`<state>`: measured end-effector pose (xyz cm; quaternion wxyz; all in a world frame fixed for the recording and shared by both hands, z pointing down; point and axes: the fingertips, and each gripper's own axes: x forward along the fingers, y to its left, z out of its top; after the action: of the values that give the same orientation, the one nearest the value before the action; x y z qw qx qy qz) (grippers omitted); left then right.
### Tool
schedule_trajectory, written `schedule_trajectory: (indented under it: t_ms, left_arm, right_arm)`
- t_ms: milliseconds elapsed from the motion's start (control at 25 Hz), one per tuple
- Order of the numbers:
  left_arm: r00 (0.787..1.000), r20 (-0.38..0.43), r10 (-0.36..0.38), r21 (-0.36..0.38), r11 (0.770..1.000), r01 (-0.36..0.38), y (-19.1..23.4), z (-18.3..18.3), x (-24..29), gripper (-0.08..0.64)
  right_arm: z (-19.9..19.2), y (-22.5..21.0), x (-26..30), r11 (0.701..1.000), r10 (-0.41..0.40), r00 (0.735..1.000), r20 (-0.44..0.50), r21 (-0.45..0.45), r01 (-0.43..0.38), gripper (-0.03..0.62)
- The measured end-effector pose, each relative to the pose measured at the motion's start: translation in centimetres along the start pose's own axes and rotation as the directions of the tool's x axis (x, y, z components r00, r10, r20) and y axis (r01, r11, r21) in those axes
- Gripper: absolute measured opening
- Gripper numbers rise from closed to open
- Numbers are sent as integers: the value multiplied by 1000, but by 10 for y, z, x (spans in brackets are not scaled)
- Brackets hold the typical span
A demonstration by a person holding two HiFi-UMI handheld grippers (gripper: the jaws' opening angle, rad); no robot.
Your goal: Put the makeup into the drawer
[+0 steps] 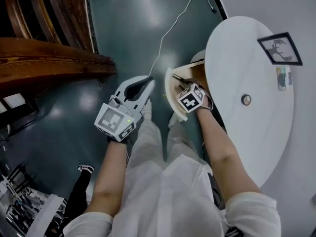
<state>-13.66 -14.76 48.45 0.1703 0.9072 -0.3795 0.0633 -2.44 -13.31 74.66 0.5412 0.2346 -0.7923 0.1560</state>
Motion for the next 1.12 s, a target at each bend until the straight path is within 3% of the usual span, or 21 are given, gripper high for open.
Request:
schedule_trajectory:
  t_ms: [280,600,1120]
  left_arm:
    - [1000,15,-6,21,1000,6,-10,21,-5,26]
    - [999,27,-24,56,998,22,-29,48,-2,26]
    - [995,19,-96,110,990,93,-74,74,20,26]
  right_arm:
    - [17,8,-41,998,-16,997,74,69,10,101]
    - [32,1,-101,976,-66,979,194,216,23,97]
    - [-4,-40,-200,912,-232,929,288,396,105,94]
